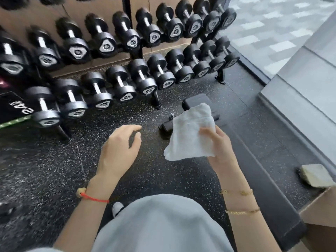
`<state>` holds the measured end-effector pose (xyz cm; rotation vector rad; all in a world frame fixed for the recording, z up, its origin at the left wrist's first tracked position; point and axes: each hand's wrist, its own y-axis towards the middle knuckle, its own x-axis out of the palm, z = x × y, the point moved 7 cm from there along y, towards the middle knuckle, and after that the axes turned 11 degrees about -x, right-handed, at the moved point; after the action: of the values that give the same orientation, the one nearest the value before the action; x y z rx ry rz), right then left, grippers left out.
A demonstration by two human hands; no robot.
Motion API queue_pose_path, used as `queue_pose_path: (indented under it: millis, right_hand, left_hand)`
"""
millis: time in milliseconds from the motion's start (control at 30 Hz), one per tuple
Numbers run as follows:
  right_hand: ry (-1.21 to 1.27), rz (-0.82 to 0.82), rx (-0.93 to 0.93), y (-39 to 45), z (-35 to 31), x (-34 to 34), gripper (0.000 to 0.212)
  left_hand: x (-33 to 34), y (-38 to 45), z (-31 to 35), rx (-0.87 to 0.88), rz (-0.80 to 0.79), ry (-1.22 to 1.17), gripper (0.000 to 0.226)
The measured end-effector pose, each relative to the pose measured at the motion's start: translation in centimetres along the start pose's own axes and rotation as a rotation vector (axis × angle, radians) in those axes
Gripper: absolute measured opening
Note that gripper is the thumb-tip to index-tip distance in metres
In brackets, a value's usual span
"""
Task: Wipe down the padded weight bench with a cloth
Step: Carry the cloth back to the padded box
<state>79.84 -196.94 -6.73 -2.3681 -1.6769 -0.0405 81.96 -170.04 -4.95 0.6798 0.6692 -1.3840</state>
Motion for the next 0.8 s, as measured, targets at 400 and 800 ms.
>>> queue_pose_path:
  millis: [400,800]
  right_hand:
    - [0.009,-0.321,0.080,-4.1,6.9,27.7,0.025]
    - [-0.158,-0.696,0.102,-5.2,10.5,52.3,0.025]
  left_hand:
    - [-19.1,-2.8,-21.7,-0.268,0.219,0.133,0.027]
    - [-31.5,-3.8,-38.3,-0.561,0.441,0.144,0.026]
